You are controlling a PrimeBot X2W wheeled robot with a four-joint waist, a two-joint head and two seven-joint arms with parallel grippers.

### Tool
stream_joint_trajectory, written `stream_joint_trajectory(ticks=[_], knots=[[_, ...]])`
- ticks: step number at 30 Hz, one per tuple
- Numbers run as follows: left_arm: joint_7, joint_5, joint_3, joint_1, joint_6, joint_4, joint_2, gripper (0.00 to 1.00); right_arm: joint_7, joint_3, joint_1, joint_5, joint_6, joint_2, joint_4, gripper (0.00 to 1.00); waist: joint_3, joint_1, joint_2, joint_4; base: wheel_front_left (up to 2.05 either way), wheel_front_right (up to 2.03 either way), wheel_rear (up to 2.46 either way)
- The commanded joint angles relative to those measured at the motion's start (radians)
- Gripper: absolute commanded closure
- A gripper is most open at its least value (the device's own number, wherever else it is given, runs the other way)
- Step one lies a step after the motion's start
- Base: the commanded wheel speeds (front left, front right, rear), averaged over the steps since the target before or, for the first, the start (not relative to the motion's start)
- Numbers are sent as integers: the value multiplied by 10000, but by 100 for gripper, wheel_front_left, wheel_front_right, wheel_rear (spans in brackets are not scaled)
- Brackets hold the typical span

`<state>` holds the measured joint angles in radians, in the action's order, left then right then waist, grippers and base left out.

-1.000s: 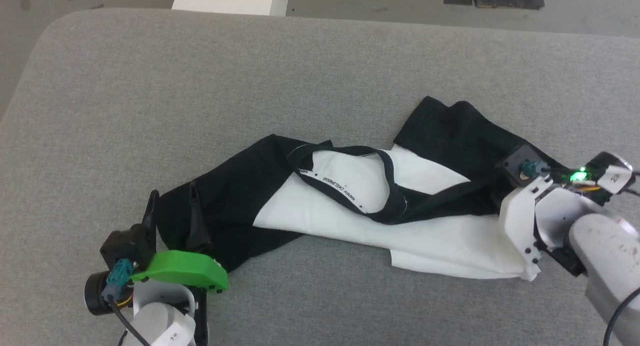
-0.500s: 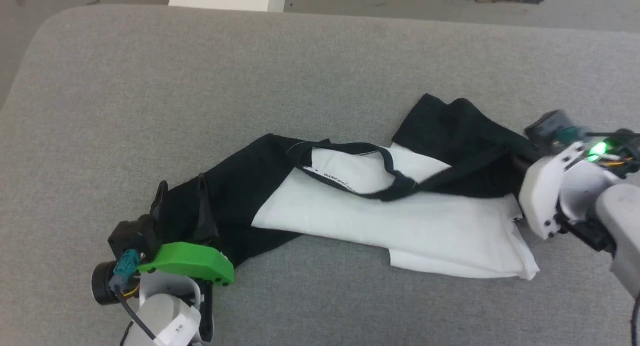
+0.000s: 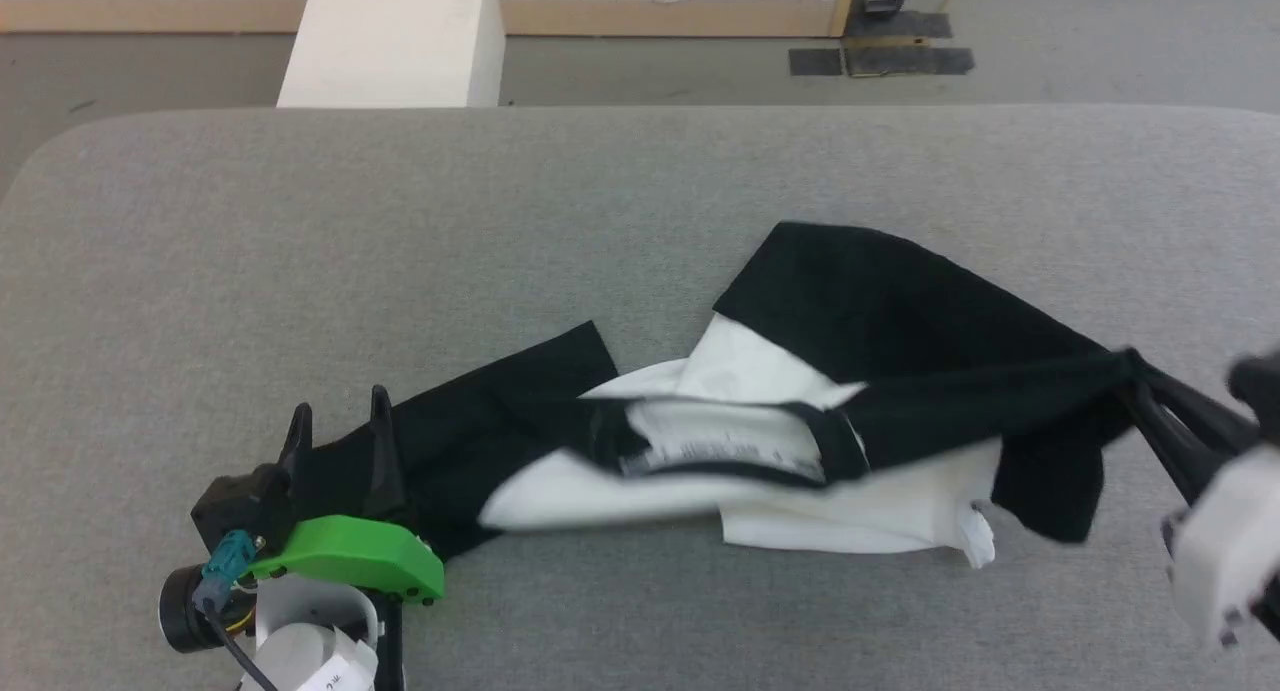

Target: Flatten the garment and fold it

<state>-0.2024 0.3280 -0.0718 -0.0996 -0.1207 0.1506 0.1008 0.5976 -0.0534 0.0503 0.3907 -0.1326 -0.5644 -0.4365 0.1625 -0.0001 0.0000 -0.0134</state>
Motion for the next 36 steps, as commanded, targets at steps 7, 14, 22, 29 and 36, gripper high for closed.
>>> stream_joint_trajectory(ticks=[7,14,22,29,36], knots=[[108,18,-133,42,-9,-127,86,0,2442,1944,-2062,-730,19,1412,-3917,100,-80,1,0,-101,0,0,0],[128,66,-353,-38,58,16,29,0,2963,1914,-628,-198,19,1424,-2492,100,2,1,0,249,0,0,0],[105,13,-740,-695,217,53,-54,0,1622,299,3677,37,19,1188,3723,100,856,1,0,1061,0,0,0],[-115,23,-1130,-1269,303,250,-226,0,330,977,6010,-1273,19,1612,7856,100,1779,1,0,1970,0,0,0],[-298,69,-1347,-1590,278,417,-323,0,95,2599,7094,-3016,19,2068,10494,0,2320,1,0,2434,0,0,0]])
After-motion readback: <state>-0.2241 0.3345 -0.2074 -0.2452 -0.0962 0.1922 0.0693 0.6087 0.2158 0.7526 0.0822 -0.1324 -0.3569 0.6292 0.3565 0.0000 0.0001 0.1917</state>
